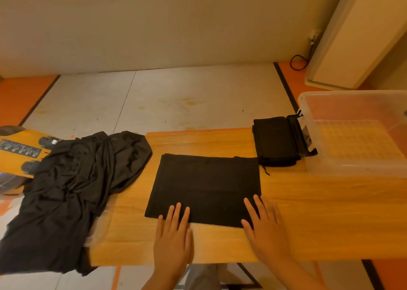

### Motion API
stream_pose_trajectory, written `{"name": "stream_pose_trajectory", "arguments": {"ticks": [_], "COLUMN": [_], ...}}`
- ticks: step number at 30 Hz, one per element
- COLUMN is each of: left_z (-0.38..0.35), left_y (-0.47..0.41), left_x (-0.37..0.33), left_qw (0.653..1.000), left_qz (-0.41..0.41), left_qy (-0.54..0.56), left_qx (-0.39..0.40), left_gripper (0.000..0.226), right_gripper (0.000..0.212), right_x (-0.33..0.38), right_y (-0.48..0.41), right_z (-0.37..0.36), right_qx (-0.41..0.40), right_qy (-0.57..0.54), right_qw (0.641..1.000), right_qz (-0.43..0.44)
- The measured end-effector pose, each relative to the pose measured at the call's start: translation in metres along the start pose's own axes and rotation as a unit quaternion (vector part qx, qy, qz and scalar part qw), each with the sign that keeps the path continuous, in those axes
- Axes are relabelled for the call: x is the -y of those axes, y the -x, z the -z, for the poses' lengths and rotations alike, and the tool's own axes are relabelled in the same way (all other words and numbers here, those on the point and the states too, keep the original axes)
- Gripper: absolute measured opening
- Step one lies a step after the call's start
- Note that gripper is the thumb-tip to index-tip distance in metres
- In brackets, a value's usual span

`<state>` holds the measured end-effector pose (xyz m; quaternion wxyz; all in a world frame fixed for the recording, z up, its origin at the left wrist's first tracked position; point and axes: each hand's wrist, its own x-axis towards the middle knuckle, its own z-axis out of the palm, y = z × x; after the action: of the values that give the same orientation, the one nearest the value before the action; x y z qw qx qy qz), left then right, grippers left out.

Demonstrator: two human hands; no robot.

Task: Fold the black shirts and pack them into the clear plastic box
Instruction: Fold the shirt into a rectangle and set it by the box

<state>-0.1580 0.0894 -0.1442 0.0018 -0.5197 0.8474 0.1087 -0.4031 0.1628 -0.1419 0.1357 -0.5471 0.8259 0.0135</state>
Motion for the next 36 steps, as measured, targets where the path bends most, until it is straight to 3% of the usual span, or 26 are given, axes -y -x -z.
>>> {"name": "stream_pose_trajectory", "arguments": {"ticks": [3, 7, 12, 16, 19, 28, 33, 36], "left_z": [0.003, 0.032, 0.036, -0.003, -0.019, -0.006, 0.011, -0.002], "left_y": [-0.010, -0.062, -0.054, -0.026, -0.023, -0.065, -0.038, 0.003], "left_x": [0.016, 0.043, -0.006, -0.049, -0.054, 0.014, 0.003, -0.001], "left_qw": [0.998, 0.993, 0.998, 0.995, 0.993, 0.987, 0.979, 0.972], "left_qz": [-0.027, -0.058, -0.026, 0.032, 0.064, -0.149, -0.195, -0.222], "left_qy": [-0.046, -0.102, -0.020, 0.095, 0.100, -0.055, 0.041, 0.060], "left_qx": [0.021, 0.000, -0.052, -0.019, -0.013, 0.027, 0.029, 0.047], "left_gripper": [0.053, 0.070, 0.069, 0.071, 0.062, 0.062, 0.065, 0.079], "right_gripper": [0.079, 0.077, 0.054, 0.053, 0.053, 0.059, 0.070, 0.079], "right_x": [0.003, 0.025, 0.058, 0.075, 0.064, 0.045, 0.044, 0.036], "right_y": [0.033, 0.061, 0.029, -0.019, -0.039, -0.001, 0.010, 0.015], "right_z": [-0.001, 0.010, 0.021, 0.010, -0.002, -0.010, -0.001, -0.005], "right_qx": [-0.019, -0.064, -0.059, -0.012, 0.007, 0.007, -0.008, 0.018], "right_qy": [0.005, -0.030, -0.046, 0.010, 0.037, -0.016, 0.017, 0.017], "right_qw": [1.000, 0.991, 0.982, 0.977, 0.973, 0.996, 0.974, 0.968], "right_qz": [0.020, 0.118, 0.172, 0.211, 0.230, 0.085, 0.227, 0.249]}}
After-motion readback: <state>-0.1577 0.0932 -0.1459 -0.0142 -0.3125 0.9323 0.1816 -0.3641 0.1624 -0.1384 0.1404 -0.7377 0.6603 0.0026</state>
